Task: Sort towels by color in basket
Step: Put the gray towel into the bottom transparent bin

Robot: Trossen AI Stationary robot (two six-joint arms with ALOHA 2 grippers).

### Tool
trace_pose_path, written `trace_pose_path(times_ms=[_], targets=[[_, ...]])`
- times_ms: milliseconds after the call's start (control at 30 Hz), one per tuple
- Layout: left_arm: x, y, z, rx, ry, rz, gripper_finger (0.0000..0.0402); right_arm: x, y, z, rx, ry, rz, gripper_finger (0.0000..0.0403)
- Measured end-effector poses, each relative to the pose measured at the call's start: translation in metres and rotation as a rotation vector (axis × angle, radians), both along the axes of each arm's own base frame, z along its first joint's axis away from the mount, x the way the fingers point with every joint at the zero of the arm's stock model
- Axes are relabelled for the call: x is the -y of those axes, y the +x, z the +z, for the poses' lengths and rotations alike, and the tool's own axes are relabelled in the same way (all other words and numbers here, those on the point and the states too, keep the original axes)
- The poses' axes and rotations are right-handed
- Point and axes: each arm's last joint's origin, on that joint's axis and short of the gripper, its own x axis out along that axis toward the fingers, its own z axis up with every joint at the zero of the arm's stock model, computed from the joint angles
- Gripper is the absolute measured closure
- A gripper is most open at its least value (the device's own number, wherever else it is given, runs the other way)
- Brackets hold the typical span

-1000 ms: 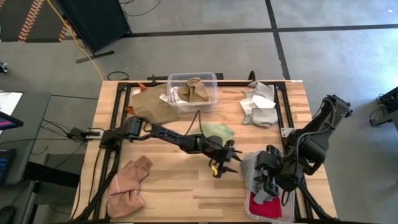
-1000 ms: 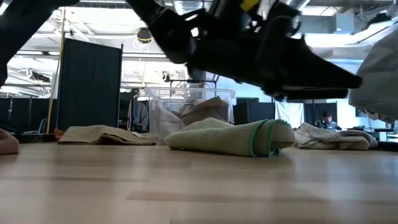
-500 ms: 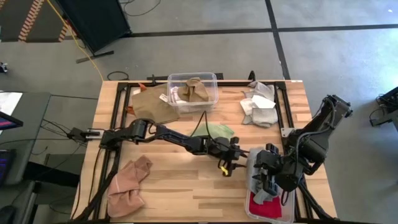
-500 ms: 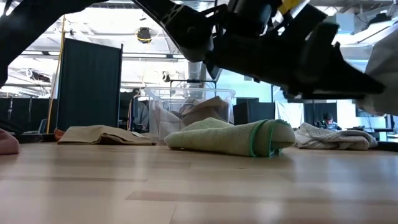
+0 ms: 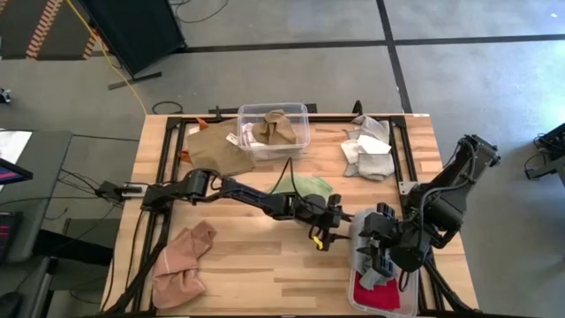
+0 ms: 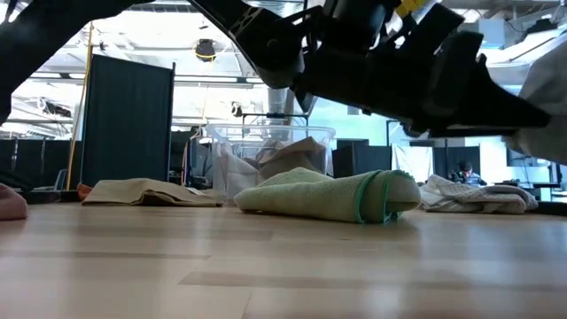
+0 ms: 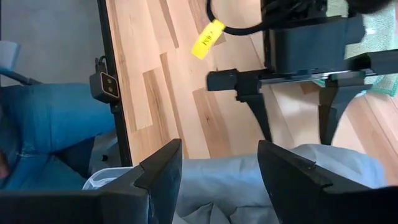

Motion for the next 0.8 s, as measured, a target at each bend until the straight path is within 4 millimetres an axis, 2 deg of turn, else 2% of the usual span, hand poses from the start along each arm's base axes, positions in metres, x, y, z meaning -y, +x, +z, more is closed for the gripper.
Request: trace_pose_path(times_ms=[67,167,433,667,800], targets=[[0.001,0.001,0.003,0.009,0.011,-0.009,0.0170,0.000,0.000,0.000,0.001,-0.002,0.000,0.0168],[0.004,0.002,0.006,0.018,0.030,-0.039,0.0214,0.000,0.000,0.000,0.004,-0.007,-0.001,0.0168],[0.007,0.001,0.004,-0.007,0.101,-0.070,0.0384,0.000,0.000,0.000,0.011,-0.013,-0.007,0.0168],[0.005,-0.001,0.004,-0.044,0.110,-0.070,0.0399,0.001,0.000,0.000,0.012,-0.015,-0.009,0.0168],[0.004,-0.004,0.020,-0.039,0.137,-0.069,0.0400,0.000,0.000,0.000,0.011,-0.013,-0.009,0.0168]])
